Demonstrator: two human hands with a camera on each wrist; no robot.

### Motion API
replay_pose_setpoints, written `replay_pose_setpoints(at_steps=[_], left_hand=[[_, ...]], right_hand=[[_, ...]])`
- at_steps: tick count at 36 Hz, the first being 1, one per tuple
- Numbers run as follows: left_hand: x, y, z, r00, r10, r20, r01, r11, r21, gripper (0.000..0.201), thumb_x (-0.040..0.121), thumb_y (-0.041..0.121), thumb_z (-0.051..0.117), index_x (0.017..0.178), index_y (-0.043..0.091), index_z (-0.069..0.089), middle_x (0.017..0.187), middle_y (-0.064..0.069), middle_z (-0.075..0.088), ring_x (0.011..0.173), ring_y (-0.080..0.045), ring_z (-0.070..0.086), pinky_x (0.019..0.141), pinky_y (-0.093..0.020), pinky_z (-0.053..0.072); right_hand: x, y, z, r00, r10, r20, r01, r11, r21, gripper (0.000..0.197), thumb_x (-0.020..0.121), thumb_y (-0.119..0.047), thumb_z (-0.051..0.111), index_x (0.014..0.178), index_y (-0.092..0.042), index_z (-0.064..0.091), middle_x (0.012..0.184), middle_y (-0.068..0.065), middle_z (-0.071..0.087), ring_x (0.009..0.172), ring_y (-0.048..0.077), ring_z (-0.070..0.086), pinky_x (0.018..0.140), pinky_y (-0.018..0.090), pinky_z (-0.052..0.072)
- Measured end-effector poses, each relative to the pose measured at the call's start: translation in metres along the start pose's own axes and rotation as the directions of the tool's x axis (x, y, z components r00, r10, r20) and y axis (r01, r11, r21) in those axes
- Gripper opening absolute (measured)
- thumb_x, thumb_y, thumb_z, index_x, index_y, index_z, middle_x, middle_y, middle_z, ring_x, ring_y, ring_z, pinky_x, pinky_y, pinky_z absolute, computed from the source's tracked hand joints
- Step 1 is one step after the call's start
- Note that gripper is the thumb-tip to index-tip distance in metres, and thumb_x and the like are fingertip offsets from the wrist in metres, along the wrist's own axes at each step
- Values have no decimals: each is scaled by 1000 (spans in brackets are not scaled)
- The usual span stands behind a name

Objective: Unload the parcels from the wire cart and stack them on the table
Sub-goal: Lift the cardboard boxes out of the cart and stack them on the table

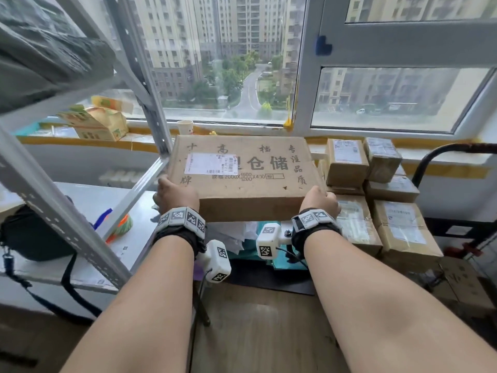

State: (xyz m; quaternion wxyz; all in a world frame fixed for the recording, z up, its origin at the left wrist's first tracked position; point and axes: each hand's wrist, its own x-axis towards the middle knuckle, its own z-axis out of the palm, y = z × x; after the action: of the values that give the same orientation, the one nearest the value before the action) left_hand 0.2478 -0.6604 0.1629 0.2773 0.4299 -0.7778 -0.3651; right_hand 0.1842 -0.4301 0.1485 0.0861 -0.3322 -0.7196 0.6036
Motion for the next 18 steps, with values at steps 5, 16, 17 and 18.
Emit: replay_pose_setpoints(at_steps=[5,16,17,18], left_hand=[[26,11,32,994,61,87,-64,997,36,44,87,3,45,131,6,42,139,-14,44,131,-33,35,107,-39,28],[62,2,96,969,90,230,-105,993,54,36,85,2,46,117,10,59,131,-11,48,124,-29,42,105,-34,31],[64,-1,99,965,101,242,-121,990,68,35,85,2,46,116,10,61,131,-11,49,124,-29,42,105,-33,31],[66,-5,101,960,112,256,-138,987,86,34,85,3,46,115,10,62,130,-11,49,124,-29,42,105,-33,30]], right_hand=[[21,1,30,998,42,-39,-42,999,14,42,91,-22,46,130,-9,58,135,16,50,123,34,49,103,42,40],[49,3,51,990,95,-105,-106,989,-107,39,98,-21,40,130,-6,56,132,15,56,118,32,54,92,36,42],[50,6,52,991,99,-96,-108,989,-103,39,98,-20,40,130,-4,56,131,16,57,118,33,54,93,36,42],[50,10,53,990,116,-74,-124,986,-108,39,99,-19,38,131,-2,54,132,18,56,119,34,54,94,37,42]])
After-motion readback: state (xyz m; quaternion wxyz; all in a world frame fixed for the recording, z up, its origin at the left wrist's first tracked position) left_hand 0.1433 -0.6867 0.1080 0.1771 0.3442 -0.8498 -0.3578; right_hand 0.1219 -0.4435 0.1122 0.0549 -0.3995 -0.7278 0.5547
